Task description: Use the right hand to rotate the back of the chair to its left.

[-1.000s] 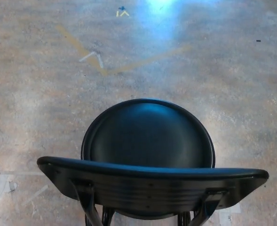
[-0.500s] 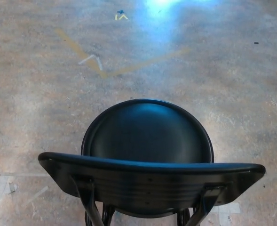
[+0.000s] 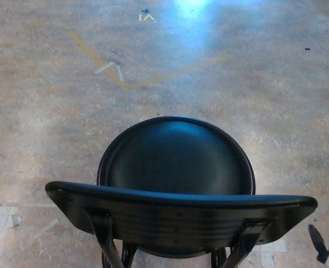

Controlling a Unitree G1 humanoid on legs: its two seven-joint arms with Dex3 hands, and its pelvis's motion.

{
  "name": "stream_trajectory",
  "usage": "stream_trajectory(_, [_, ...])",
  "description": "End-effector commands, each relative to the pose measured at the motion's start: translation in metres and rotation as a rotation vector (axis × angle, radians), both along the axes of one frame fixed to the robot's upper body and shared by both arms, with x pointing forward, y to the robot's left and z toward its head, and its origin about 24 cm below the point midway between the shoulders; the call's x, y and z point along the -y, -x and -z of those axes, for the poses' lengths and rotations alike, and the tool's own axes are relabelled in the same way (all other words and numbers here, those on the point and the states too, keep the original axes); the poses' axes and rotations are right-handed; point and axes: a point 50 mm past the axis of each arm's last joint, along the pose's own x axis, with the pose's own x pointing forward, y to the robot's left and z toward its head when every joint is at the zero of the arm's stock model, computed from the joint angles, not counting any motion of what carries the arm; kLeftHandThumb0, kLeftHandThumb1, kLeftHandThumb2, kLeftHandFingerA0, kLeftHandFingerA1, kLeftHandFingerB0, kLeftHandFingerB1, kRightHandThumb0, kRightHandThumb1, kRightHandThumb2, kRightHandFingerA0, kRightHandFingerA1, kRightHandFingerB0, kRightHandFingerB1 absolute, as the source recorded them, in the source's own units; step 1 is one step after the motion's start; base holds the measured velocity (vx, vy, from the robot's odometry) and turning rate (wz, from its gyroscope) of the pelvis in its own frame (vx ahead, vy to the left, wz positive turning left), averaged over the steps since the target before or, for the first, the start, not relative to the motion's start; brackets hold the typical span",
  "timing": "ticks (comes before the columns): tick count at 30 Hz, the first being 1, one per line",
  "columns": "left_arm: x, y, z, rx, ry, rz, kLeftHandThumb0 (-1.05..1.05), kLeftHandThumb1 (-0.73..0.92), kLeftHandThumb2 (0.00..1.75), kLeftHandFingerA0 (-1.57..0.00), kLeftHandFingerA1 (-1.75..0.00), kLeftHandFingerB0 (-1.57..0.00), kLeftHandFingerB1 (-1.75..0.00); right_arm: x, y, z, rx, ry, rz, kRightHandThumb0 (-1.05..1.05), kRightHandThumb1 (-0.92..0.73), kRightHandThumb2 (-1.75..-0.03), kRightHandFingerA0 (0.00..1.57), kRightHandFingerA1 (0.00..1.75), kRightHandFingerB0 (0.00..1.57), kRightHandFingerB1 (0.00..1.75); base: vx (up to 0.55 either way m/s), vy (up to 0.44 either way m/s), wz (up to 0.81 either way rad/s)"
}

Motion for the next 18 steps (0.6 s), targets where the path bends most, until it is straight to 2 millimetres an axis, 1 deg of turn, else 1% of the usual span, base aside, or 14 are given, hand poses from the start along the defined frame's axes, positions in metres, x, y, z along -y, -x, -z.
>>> stream_trajectory(1, [-0.002, 0.002, 0.000, -0.006, 0.007, -0.026, -0.45, 0.70, 0.61, -0.57, -0.49, -0.51, -0.41, -0.016, -0.010, -0.032, 0.203, 0.166, -0.381, -1.05, -0.68, -0.64, 0.00, 0.43, 0.00, 0.40, 0.00, 0.000, 0.00])
stream_trajectory(2, [-0.002, 0.002, 0.000, -0.010, 0.001, -0.012, -0.47, 0.72, 0.60, -0.59, -0.49, -0.50, -0.40, -0.017, -0.011, -0.034, 0.205, 0.191, -0.412, -1.05, -0.50, -1.06, 0.00, 0.65, 0.00, 0.60, 0.00, 0.000, 0.00])
stream_trajectory(3, [-0.003, 0.001, 0.000, -0.012, -0.004, 0.000, -0.51, 0.66, 0.63, -0.57, -0.52, -0.48, -0.42, -0.017, -0.011, -0.038, 0.215, 0.224, -0.463, -1.05, -0.69, -0.66, 0.00, 0.38, 0.00, 0.35, 0.00, 0.000, 0.00])
stream_trajectory(4, [-0.003, 0.001, 0.000, -0.011, -0.003, -0.002, -0.51, 0.66, 0.63, -0.57, -0.52, -0.48, -0.42, -0.018, -0.011, -0.042, 0.224, 0.240, -0.493, -1.05, -0.69, -0.66, 0.00, 0.38, 0.00, 0.35, 0.00, 0.000, 0.00])
stream_trajectory(5, [-0.003, 0.001, 0.000, -0.008, 0.000, -0.008, -0.47, 0.70, 0.61, -0.57, -0.50, -0.51, -0.42, -0.017, -0.010, -0.044, 0.225, 0.261, -0.516, -1.05, -0.50, -1.07, 0.00, 0.62, 0.00, 0.59, 0.00, 0.000, 0.00])
stream_trajectory(9, [-0.004, 0.004, 0.000, -0.013, -0.004, -0.006, -0.47, 0.70, 0.61, -0.58, -0.49, -0.51, -0.41, -0.019, -0.009, -0.048, 0.224, 0.306, -0.560, -1.05, -0.52, -1.08, 0.00, 0.60, 0.00, 0.58, 0.00, 0.000, 0.00])
stream_trajectory(11, [-0.004, 0.004, 0.000, -0.014, -0.005, -0.007, -0.47, 0.70, 0.61, -0.58, -0.49, -0.51, -0.41, -0.019, -0.008, -0.053, 0.209, 0.333, -0.616, -1.05, -0.54, -1.09, 0.00, 0.57, 0.00, 0.58, 0.00, 0.000, 0.00])
stream_trajectory(12, [-0.003, 0.004, 0.000, -0.014, -0.009, 0.002, -0.49, 0.66, 0.61, -0.59, -0.49, -0.51, -0.41, -0.022, -0.007, -0.063, 0.212, 0.337, -0.694, -1.05, -0.64, -0.65, 0.00, 0.34, 0.00, 0.33, 0.00, 0.000, 0.00])
stream_trajectory(13, [-0.003, 0.003, 0.000, -0.017, -0.014, 0.014, -0.46, 0.69, 0.60, -0.57, -0.50, -0.51, -0.41, -0.025, -0.006, -0.069, 0.203, 0.338, -0.745, -1.05, -0.49, -1.02, 0.00, 0.52, 0.00, 0.55, 0.00, 0.000, 0.00])
stream_trajectory(14, [-0.003, 0.002, 0.000, -0.018, -0.015, 0.017, -0.46, 0.69, 0.60, -0.57, -0.50, -0.51, -0.41, -0.025, -0.006, -0.070, 0.198, 0.338, -0.753, -1.05, -0.49, -1.02, 0.00, 0.52, 0.00, 0.55, 0.00, 0.000, 0.00])
stream_trajectory(15, [-0.003, 0.002, 0.000, -0.016, -0.014, 0.013, -0.47, 0.71, 0.61, -0.59, -0.50, -0.53, -0.42, -0.028, -0.005, -0.073, 0.192, 0.343, -0.771, -1.05, -0.62, -0.68, 0.00, 0.31, 0.00, 0.34, 0.00, 0.000, 0.00])
stream_trajectory(16, [-0.003, 0.002, 0.000, -0.014, -0.010, 0.004, -0.49, 0.69, 0.61, -0.57, -0.50, -0.52, -0.41, -0.032, -0.005, -0.076, 0.193, 0.341, -0.797, -1.05, -0.47, -0.99, 0.00, 0.50, 0.00, 0.52, 0.00, 0.000, 0.00])
stream_trajectory(17, [-0.003, 0.002, 0.000, -0.013, -0.007, -0.004, -0.49, 0.69, 0.61, -0.57, -0.50, -0.52, -0.41, -0.035, -0.004, -0.080, 0.197, 0.336, -0.820, -1.05, -0.47, -0.99, 0.00, 0.50, 0.00, 0.52, 0.00, 0.000, 0.00])
stream_trajectory(18, [-0.004, 0.003, 0.000, -0.014, -0.008, 0.008, -0.45, 0.69, 0.60, -0.58, -0.50, -0.52, -0.42, -0.043, -0.004, -0.086, 0.201, 0.341, -0.880, -1.05, -0.46, -0.97, 0.00, 0.49, 0.00, 0.50, 0.00, 0.000, 0.00])
